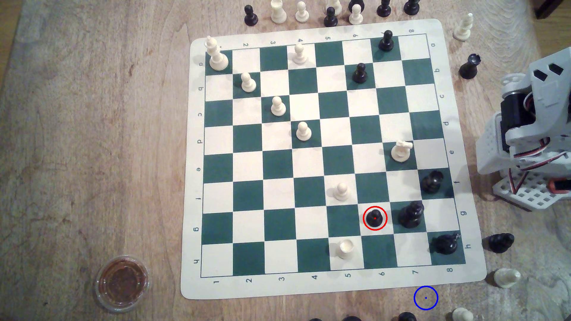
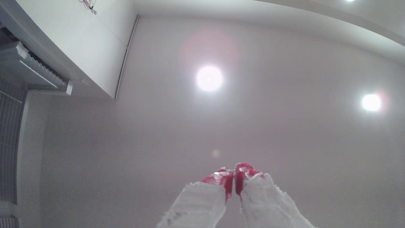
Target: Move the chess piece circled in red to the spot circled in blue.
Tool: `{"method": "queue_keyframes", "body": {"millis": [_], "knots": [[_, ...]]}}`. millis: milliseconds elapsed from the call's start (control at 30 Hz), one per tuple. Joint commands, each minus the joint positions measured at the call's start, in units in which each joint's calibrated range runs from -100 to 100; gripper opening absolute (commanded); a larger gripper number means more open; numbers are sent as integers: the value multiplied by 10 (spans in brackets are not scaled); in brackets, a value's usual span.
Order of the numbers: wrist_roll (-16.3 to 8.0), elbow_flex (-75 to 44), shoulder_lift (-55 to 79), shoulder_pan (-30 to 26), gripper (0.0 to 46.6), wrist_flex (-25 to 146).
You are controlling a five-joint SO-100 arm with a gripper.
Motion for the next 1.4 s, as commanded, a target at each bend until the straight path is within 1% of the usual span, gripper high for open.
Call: {"method": "queue_keyframes", "body": {"millis": [0, 133, 200, 267, 300, 400, 433, 467, 700, 733, 767, 867, 900, 933, 967, 1033, 1167, 1233, 1333, 1367], "knots": [[-1, 13, -3, -11, 2, -9], [-1, 13, -3, -9, 2, 4], [-1, 13, -3, -8, 2, 52], [-1, 13, -3, -10, 2, 115], [-1, 13, -3, -10, 2, 187], [-1, 13, -3, -8, 2, 312], [-1, 13, -3, -8, 2, 332], [-1, 12, -3, -7, 2, 407], [-4, 12, -2, 2, 2, 592], [-4, 8, -2, 8, 2, 665], [-4, 5, -2, 10, 2, 691], [-5, -26, -1, 11, 2, 793], [-5, -60, -1, 14, 2, 889], [-5, -76, -1, 17, 2, 926], [-21, -99, -1, 19, 2, 989], [-23, -129, -1, 20, 2, 1098], [-21, -156, -1, 1, 2, 1215], [-21, -178, -1, -16, 2, 1273], [-22, -223, -1, -28, 4, 1358], [-21, -232, -1, -31, 28, 1374]]}}
